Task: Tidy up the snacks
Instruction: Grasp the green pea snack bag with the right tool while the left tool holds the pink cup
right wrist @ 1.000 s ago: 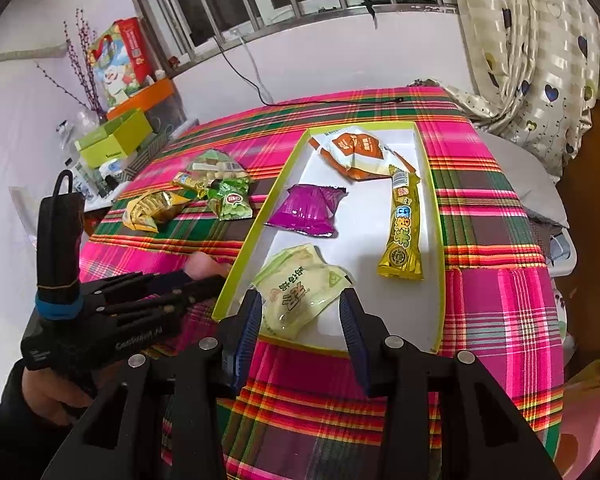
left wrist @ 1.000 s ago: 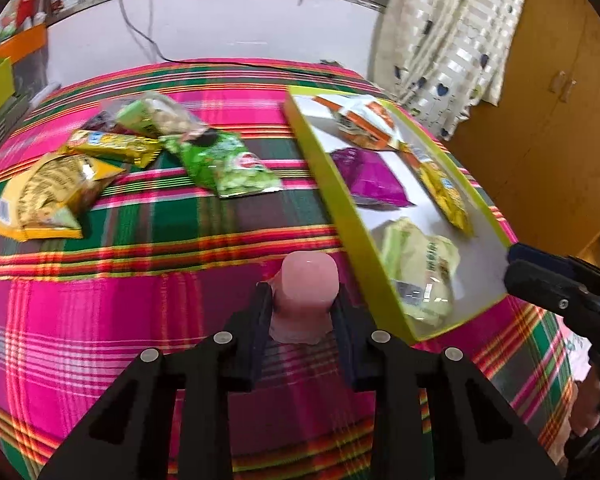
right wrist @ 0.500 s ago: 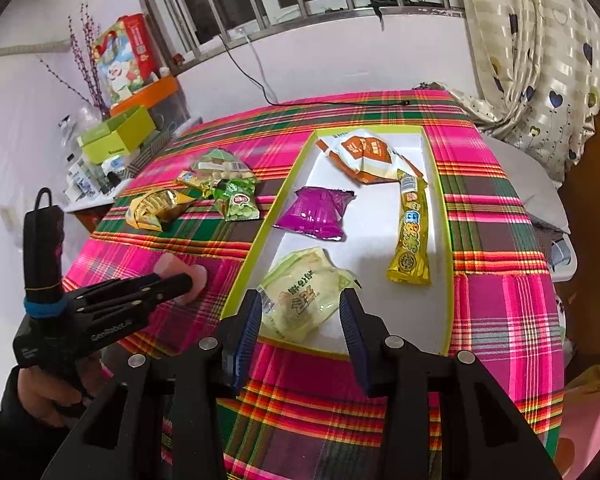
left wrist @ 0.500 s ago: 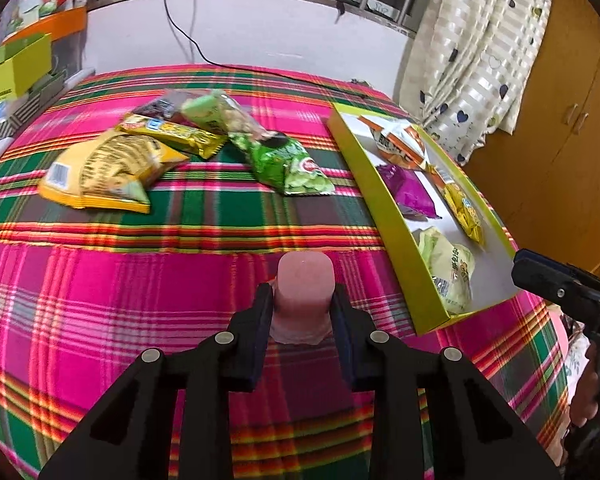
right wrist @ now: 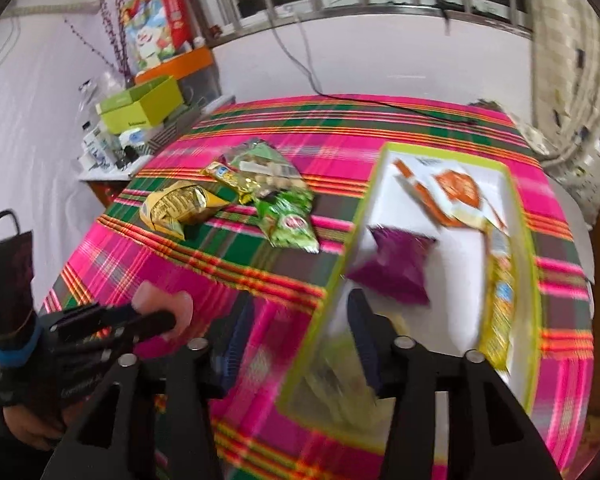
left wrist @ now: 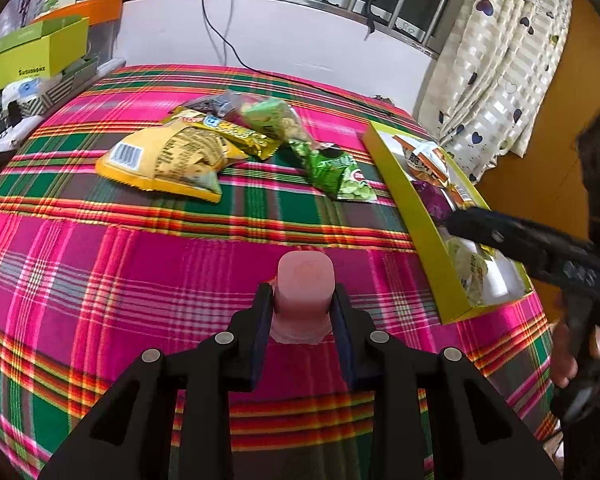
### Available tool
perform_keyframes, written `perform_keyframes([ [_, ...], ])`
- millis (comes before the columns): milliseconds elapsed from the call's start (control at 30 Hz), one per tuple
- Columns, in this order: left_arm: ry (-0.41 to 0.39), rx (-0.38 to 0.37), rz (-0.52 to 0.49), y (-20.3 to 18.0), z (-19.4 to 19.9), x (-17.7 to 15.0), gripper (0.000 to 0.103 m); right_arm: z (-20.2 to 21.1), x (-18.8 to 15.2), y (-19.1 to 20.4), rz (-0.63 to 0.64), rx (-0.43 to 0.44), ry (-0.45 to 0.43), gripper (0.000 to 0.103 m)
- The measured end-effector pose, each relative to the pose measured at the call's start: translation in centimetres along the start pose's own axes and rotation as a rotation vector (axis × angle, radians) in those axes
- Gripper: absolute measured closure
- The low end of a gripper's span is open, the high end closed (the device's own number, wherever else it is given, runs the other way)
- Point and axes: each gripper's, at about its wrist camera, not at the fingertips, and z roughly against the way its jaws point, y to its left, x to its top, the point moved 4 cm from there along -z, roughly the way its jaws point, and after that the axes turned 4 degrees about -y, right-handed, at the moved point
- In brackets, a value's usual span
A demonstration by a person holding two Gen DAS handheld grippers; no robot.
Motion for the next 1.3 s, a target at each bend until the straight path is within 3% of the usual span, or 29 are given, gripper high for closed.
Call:
perform_keyframes([
  [100,0.000,0.000,0.011,0.8,0.2,0.0,0.073,-2.2,1.2,0.6,0.029,0.012,0.021,0.043],
  [433,0.001,-0.021,0.038,2.0,0.5,0.0,0.073,-8.2,4.4,1.0,0.040,0.004,0.077,0.043],
  [667,0.002,-0.034,0.040,2.4,0.4,0.2,0.073,-12.0,4.7,1.1,0.038,-0.008,0.174,0.042],
  [800,0.008,-0.033,0.042,2.6,0.2,0.3,0.073,-12.2,5.1,1.6,0.077,-0.043,0.180,0.043],
  [867,0.007,-0.033,0.041,2.6,0.2,0.3,0.073,-12.3,5.2,1.8,0.094,-0.074,0.186,0.057],
  [1033,0.006,-0.031,0.039,2.6,0.4,0.2,0.073,-11.7,5.0,1.7,0.091,-0.061,0.174,0.060],
  [1300,-0.011,-0.026,0.024,1.9,1.4,0.3,0.073,-6.6,4.4,3.0,0.075,-0.008,0.066,0.061],
])
